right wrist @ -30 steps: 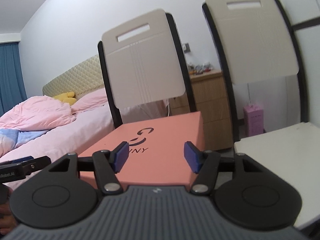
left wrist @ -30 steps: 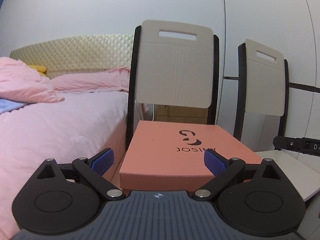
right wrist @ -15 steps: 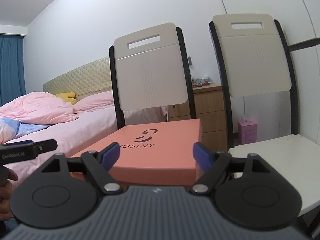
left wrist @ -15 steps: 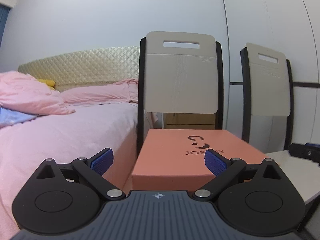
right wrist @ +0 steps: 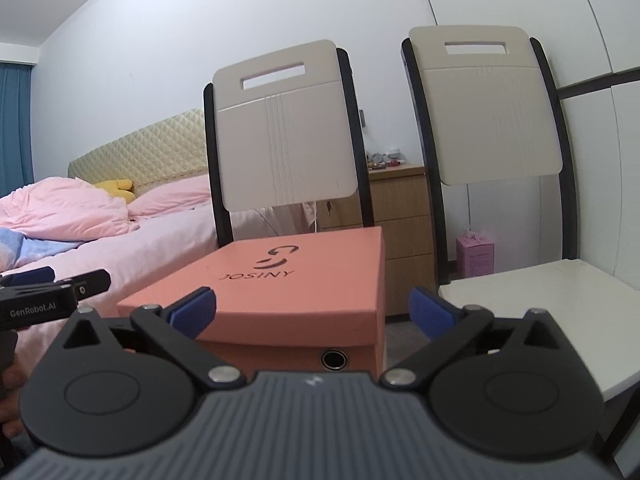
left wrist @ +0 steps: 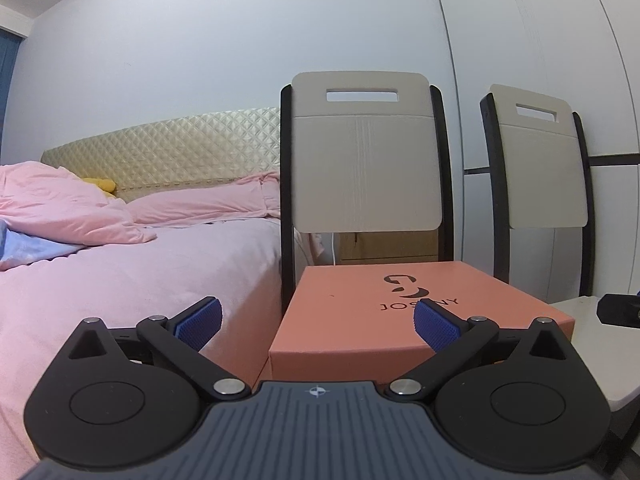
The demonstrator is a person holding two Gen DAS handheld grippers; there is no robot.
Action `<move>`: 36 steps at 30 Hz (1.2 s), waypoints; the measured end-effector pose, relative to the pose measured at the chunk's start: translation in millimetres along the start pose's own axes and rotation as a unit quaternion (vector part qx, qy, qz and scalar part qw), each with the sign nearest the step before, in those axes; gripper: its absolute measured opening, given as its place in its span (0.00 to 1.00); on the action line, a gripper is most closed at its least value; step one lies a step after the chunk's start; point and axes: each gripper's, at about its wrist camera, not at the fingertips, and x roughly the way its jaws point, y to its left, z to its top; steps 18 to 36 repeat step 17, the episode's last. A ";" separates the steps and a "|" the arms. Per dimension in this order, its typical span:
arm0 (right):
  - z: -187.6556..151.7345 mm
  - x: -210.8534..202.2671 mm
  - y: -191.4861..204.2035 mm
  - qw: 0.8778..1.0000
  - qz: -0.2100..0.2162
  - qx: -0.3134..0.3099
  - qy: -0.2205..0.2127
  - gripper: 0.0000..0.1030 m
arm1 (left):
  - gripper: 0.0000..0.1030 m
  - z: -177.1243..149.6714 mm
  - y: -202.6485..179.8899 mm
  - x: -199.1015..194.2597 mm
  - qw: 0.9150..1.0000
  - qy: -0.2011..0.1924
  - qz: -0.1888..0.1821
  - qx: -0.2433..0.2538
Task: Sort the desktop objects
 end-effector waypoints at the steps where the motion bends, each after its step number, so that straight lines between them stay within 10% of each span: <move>1: -0.2 0.5 -0.2 1.000 -0.001 0.001 0.001 1.00 | 1.00 -0.3 0.7 0.9 1.000 0.000 0.002 -0.002; 36: -2.2 -0.4 -0.6 1.000 -0.008 -0.001 0.005 1.00 | 1.00 -1.4 0.5 3.4 1.000 0.008 0.012 0.001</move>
